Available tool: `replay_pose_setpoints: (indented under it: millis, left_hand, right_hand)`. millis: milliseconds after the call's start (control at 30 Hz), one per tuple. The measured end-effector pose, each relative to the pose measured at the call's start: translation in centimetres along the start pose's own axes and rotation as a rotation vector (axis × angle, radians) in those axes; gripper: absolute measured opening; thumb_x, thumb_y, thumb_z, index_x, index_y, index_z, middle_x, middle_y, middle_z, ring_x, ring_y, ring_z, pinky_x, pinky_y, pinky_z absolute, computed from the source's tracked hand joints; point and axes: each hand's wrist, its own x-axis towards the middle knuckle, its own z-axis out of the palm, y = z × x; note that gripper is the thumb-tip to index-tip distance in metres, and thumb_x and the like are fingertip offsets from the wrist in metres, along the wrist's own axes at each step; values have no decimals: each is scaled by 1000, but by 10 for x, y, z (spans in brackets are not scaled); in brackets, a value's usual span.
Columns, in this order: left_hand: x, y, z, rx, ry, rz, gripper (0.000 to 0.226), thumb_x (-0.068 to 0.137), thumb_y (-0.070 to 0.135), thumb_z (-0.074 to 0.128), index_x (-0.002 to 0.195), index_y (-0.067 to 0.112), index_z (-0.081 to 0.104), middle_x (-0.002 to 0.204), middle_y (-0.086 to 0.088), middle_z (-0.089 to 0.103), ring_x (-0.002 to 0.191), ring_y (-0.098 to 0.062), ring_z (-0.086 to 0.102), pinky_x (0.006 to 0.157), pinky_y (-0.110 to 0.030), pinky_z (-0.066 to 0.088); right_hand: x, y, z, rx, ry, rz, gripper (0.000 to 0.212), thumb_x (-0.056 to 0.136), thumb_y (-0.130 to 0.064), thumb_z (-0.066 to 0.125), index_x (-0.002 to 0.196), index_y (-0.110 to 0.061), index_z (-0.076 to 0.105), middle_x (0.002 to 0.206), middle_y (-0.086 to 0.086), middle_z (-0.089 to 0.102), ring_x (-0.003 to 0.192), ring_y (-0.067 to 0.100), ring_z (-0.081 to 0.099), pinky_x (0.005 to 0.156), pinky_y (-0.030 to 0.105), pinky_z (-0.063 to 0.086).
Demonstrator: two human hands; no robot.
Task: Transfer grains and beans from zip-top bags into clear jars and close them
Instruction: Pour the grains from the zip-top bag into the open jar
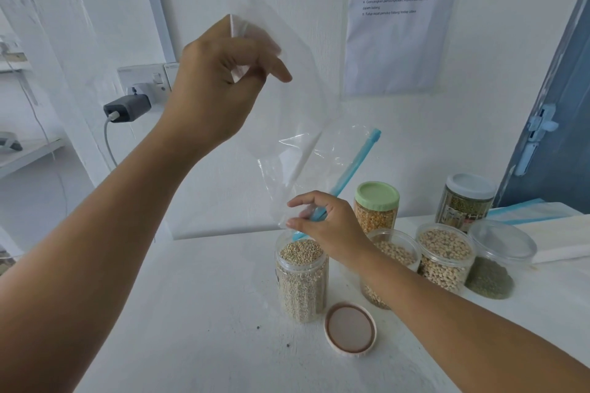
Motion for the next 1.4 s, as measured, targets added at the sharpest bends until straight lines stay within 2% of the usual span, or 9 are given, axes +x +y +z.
replay_pose_setpoints:
  millis: [100,300,567,733,800,900,1033,1200,1400]
  left_hand:
    - [-1,0,0,-2,-7,5,31,94,-3,61,92,22,80,111,4,65,105,6,60,90,-10,46]
    - [4,-1,-2,13,11,-1,28,95,-1,61,93,18,81,111,4,66,105,1,61,89,-9,45]
    - [6,-4,-2,1,69,-6,28,96,2,61,91,23,78,110,5,65,106,-2,61,89,-15,49]
    - [5,-6,1,-18,71,-9,30,94,0,60,90,24,78,110,4,65,105,0,61,88,-15,48]
    - [5,-6,2,-14,75,-12,31,93,-1,60,89,24,78,110,4,66,105,2,60,88,-13,47]
    - [6,-7,3,-14,80,-12,30,93,0,60,90,23,79,109,4,66,105,3,61,87,-13,47]
    - [8,-9,3,-3,77,-15,28,94,-1,61,91,19,80,110,3,66,105,3,61,88,-11,47]
    - [8,-8,2,-5,77,-3,29,95,1,60,90,23,78,109,4,65,104,2,60,87,-13,47]
    - [9,-10,1,2,82,-16,27,94,1,60,90,19,80,110,0,68,106,-3,62,87,-13,47]
  right_hand:
    - [0,3,-1,-20,-30,-13,26,85,-13,85,106,-27,77,87,-5,67,86,8,69,84,26,61]
    - [-5,-2,-3,-81,-105,-15,34,94,-15,76,120,-35,66,118,-12,65,115,-3,63,93,22,58]
    - [-4,-2,-4,-172,-59,-76,34,87,-16,83,113,-34,71,96,-1,62,88,14,68,82,20,59]
    - [-2,6,-4,-139,-88,-89,21,95,-10,73,100,-29,81,99,-18,67,100,9,65,94,17,52]
    - [-1,6,-6,-130,-92,-58,24,96,-9,72,102,-30,81,108,-12,72,105,10,67,95,19,54]
    - [-1,3,-6,-79,-84,-40,26,90,-10,80,107,-29,80,101,-5,71,93,8,70,85,19,58]
    - [-2,2,-4,-116,-67,-56,32,85,-17,85,111,-33,75,105,11,63,88,21,66,79,17,56]
    - [-2,0,-7,-130,-144,-12,34,100,-10,63,120,-38,63,114,-4,62,90,9,68,75,19,56]
    - [4,1,-11,-216,-95,-39,40,89,-17,81,116,-40,62,98,-7,63,78,5,63,75,21,57]
